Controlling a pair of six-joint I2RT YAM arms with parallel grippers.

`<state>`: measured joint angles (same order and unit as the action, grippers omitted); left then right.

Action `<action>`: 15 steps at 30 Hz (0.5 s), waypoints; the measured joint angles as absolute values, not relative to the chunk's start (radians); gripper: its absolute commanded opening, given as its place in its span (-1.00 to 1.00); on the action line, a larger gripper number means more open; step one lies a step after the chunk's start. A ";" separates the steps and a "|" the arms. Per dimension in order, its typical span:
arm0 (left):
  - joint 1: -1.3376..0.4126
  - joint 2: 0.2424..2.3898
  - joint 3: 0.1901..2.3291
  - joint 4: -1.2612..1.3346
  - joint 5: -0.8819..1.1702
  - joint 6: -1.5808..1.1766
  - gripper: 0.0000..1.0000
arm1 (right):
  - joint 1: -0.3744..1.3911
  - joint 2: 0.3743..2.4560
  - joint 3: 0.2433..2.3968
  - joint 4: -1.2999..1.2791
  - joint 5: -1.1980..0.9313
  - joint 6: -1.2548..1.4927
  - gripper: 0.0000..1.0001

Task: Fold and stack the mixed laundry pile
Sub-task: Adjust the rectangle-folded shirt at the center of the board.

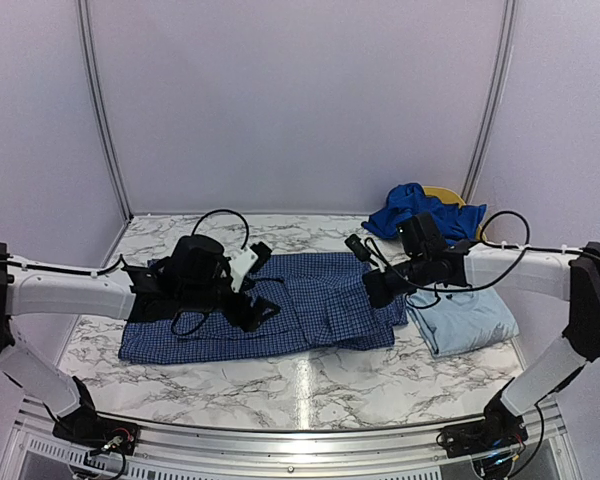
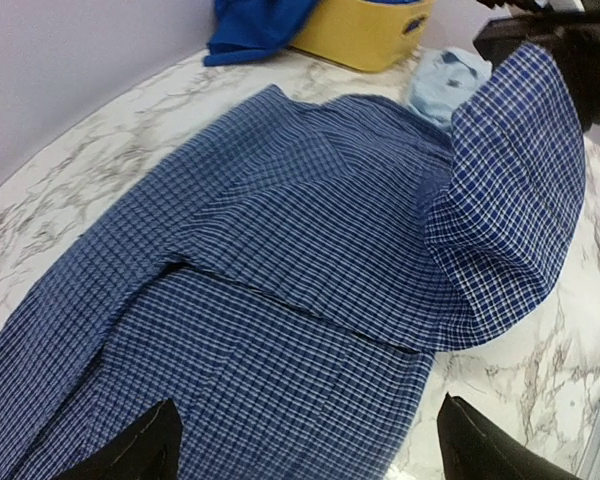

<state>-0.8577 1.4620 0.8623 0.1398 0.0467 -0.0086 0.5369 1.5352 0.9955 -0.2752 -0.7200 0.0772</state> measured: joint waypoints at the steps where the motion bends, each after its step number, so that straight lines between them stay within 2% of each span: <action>1: -0.881 1.481 0.861 0.145 0.048 0.010 0.81 | 0.550 1.518 0.975 -0.281 -0.720 0.077 -1.00; 7: -0.978 1.582 0.844 0.217 0.047 0.089 0.71 | 0.578 1.402 0.936 -0.247 -0.717 0.135 -1.00; 15: -0.998 1.733 0.859 0.374 0.030 0.162 0.68 | 0.485 1.438 1.030 -0.146 -0.702 0.265 -1.00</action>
<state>-0.9977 1.7332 0.8589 0.3744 0.0303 0.1623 0.4850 1.4384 1.0302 -0.1455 -0.7025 0.2649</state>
